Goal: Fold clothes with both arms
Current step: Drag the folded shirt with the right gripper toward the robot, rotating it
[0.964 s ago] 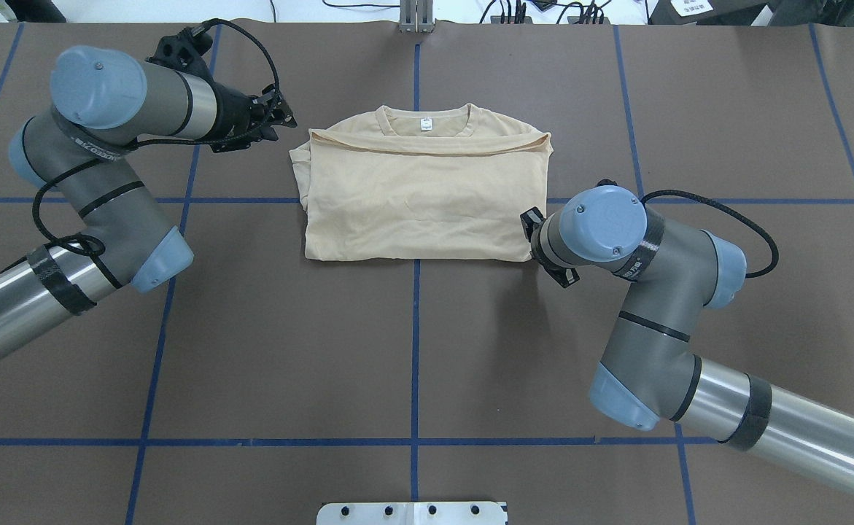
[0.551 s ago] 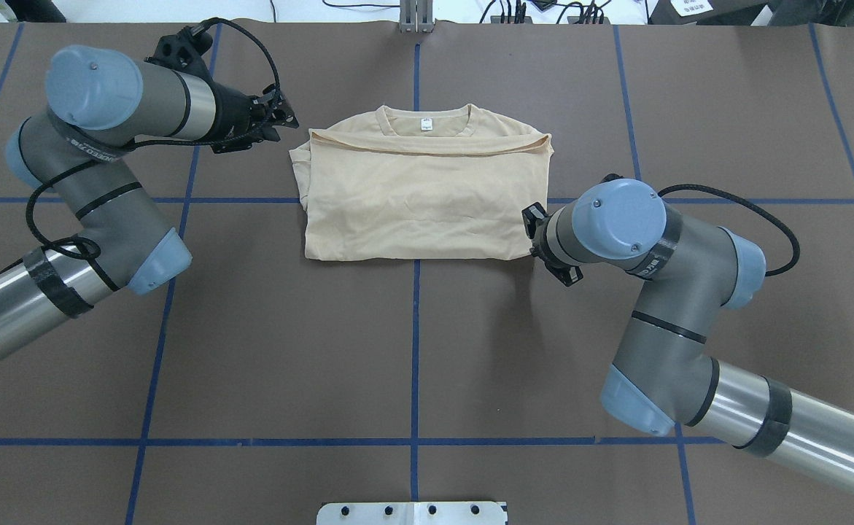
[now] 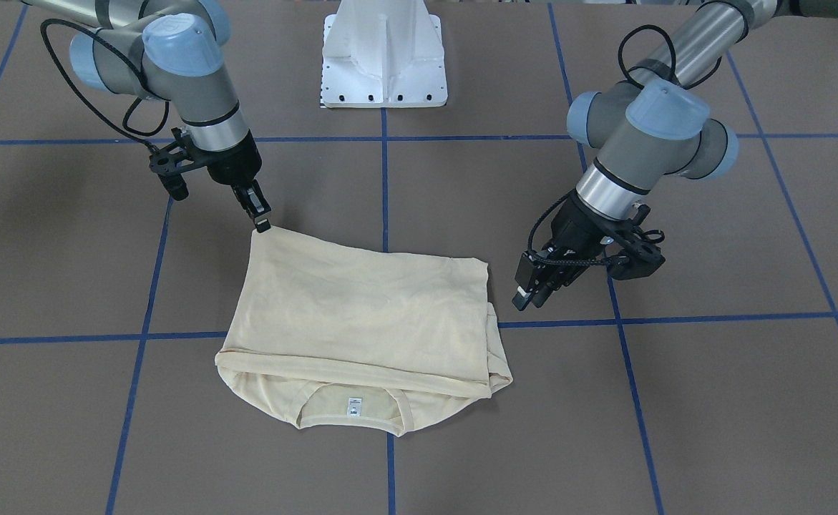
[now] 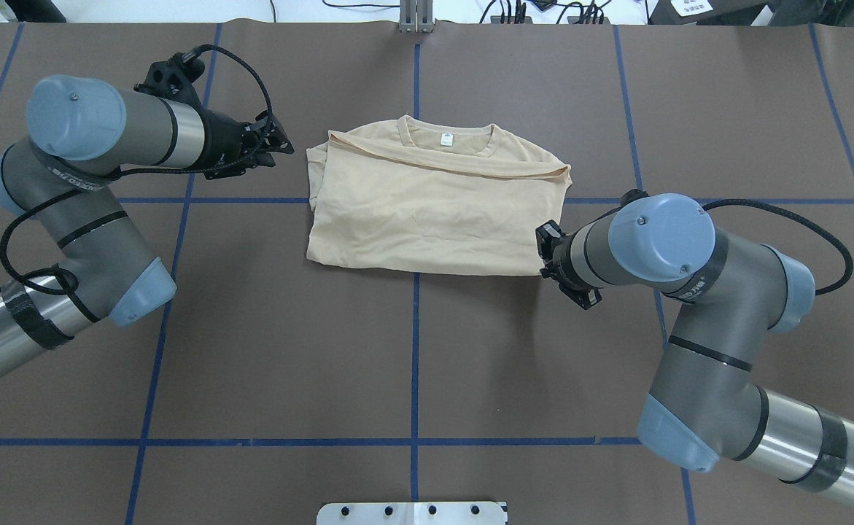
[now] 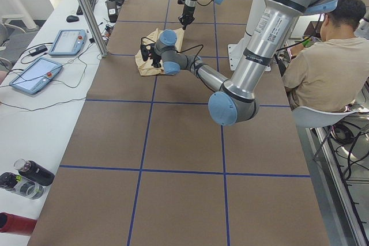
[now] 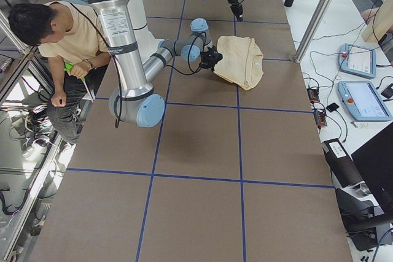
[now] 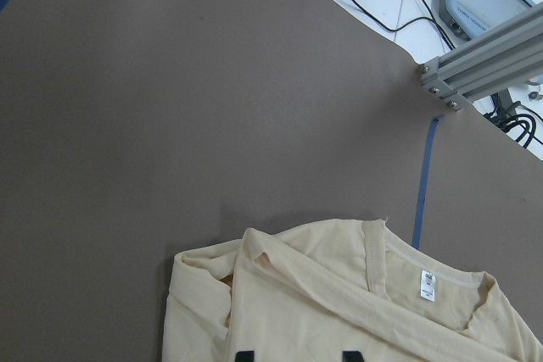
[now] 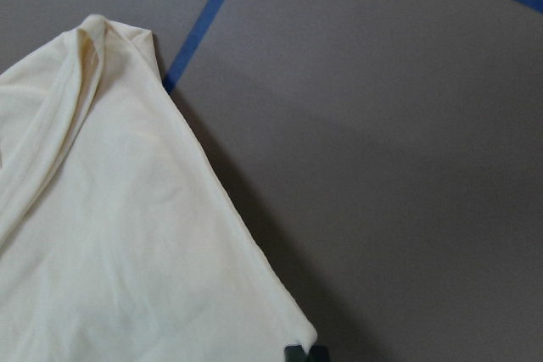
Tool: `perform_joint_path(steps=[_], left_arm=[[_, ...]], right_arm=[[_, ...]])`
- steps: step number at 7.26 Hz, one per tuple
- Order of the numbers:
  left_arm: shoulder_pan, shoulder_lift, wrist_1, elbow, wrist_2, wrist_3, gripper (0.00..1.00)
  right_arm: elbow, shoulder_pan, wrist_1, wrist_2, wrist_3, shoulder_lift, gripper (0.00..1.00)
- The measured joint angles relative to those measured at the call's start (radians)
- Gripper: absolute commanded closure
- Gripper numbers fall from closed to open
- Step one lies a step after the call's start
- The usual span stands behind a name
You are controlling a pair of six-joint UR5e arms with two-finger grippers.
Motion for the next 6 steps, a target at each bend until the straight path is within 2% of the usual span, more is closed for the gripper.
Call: perform_joint_path(steps=[2,5,6], left_arm=[[0.007,0.002,0.053,-0.034,-0.025,-0.001,0.55],[0.027,0.003,0.072,-0.055,-0.041,-0.004,0.54],[0.032,0.006,0.073,-0.056,-0.043,-0.004,0.53]], right_arm=[[0.109,-0.095,-0.139,0.003,0.000,-0.001,1.00],[0.186,-0.291,-0.199,0.011,0.014,-0.010,1.00],[0.191,-0.340,-0.201,0.016,0.048,-0.012,0.01]])
